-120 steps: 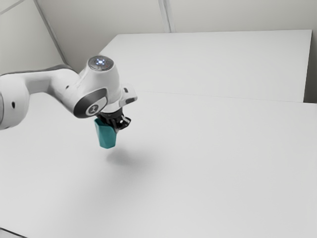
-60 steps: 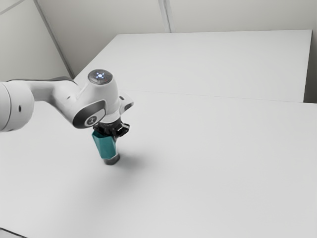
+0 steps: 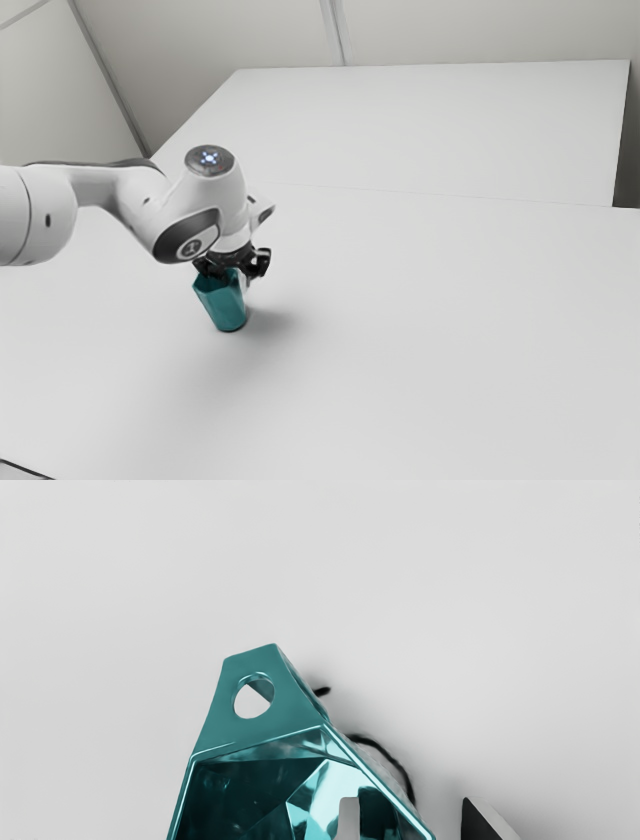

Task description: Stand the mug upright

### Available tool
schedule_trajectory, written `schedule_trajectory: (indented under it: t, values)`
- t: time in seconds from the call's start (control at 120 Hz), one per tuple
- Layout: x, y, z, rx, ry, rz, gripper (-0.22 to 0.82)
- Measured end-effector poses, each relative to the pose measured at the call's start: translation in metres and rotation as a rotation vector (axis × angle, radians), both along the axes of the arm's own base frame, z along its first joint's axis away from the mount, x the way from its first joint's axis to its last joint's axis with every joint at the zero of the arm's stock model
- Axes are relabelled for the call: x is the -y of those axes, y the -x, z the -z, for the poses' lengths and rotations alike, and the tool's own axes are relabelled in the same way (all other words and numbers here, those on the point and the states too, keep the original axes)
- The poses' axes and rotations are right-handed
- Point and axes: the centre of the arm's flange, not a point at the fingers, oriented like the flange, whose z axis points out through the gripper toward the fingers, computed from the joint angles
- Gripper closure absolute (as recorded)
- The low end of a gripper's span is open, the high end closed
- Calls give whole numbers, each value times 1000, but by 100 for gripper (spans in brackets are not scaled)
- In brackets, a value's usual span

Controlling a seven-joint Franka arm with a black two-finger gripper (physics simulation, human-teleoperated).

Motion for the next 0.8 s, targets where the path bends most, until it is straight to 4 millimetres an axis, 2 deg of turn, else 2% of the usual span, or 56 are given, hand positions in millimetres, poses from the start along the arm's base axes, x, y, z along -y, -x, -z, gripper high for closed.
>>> schedule_trajectory:
  t: [0.125,0.208,0.283,0.442,0.567,0.8]
  values:
    - [-4,3,-25,36,-17,-24,23]
    - [-5,6,-39,52,-28,-37,15]
    - [2,9,-47,61,-36,-32,11]
    - [24,12,-64,73,-21,-28,5]
    - [46,2,-91,75,33,-28,3]
    - [42,-21,-150,31,95,8,1]
